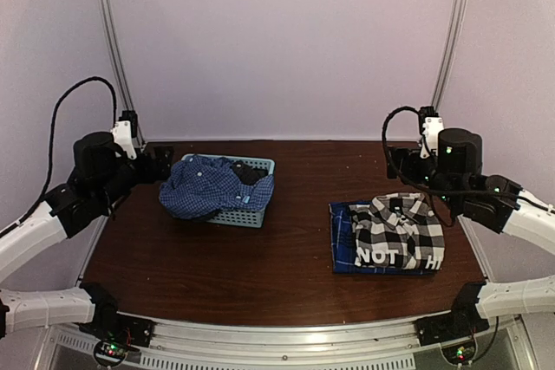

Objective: Fold and stack the long sleeve shirts
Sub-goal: Move the bin to the corner of the board.

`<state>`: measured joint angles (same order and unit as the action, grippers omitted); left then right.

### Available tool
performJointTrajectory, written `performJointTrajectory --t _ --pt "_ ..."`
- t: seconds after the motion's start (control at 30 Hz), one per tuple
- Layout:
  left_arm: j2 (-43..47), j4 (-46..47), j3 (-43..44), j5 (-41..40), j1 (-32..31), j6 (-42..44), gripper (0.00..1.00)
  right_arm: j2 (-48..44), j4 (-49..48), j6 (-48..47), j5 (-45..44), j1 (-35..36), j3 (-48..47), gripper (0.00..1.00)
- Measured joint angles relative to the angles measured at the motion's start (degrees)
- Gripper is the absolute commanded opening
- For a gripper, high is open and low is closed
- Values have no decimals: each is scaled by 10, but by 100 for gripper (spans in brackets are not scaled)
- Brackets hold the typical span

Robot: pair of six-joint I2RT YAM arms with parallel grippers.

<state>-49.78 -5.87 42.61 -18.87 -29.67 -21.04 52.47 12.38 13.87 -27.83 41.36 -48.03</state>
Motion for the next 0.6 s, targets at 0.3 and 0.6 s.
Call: performJointTrajectory --t 0.3,0.6 --pt "-11 1 0 3 0 -9 98 3 -1 7 4 0 0 100" --pt "-39 -6 3 7 5 -17 98 7 8 16 7 0 0 100"
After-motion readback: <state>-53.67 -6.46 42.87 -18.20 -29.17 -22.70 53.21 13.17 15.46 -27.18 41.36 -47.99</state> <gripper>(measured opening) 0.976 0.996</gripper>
